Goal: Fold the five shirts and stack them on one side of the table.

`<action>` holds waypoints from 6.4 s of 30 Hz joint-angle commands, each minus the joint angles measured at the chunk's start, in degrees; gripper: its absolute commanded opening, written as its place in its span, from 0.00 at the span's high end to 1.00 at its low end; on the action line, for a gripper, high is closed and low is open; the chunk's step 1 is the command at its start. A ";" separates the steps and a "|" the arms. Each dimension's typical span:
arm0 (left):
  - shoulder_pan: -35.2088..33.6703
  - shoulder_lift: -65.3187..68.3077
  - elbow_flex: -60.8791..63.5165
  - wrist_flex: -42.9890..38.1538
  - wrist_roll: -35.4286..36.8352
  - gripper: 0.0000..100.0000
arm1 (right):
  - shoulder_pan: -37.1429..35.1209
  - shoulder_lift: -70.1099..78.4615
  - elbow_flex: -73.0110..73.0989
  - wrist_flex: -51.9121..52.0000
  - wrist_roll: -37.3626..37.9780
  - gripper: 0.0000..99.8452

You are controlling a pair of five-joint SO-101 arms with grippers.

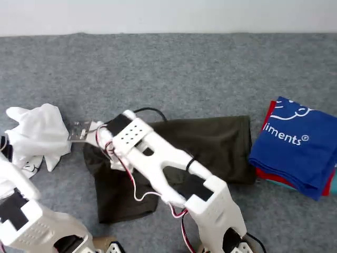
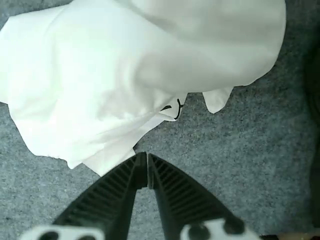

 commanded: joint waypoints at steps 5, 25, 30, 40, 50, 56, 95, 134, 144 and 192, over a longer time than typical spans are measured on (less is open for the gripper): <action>0.97 -0.53 -0.57 -1.05 -0.26 0.99 | 2.33 -1.01 -6.42 0.84 0.44 0.99; 0.88 -0.53 -0.48 -0.88 -0.18 0.99 | 9.27 9.80 -29.10 11.82 0.09 0.91; 0.97 -0.44 -0.48 -1.05 -0.18 0.99 | 4.79 9.89 -35.96 20.97 0.00 0.99; 0.97 -0.44 -0.48 -1.05 0.88 0.99 | -6.20 13.49 -35.78 20.97 -3.43 0.99; 0.97 -0.44 -0.48 -1.05 0.88 0.99 | 9.54 21.85 -40.88 8.66 9.67 0.99; 0.97 -0.44 -0.48 -1.14 0.88 0.99 | 10.07 21.93 -48.35 9.89 10.90 0.99; 0.97 -0.44 -0.48 -1.93 0.88 0.99 | -3.30 24.57 -49.23 13.76 2.37 0.99; 1.05 -0.44 -0.48 -3.08 0.88 0.99 | 15.34 19.56 -26.37 17.98 2.11 0.99; 0.97 -0.44 -0.57 -3.96 0.97 0.99 | 7.69 13.41 -27.43 19.74 1.93 0.99; -7.74 -0.53 -7.25 -1.93 0.88 0.99 | -16.92 -16.75 15.82 13.14 -8.62 0.82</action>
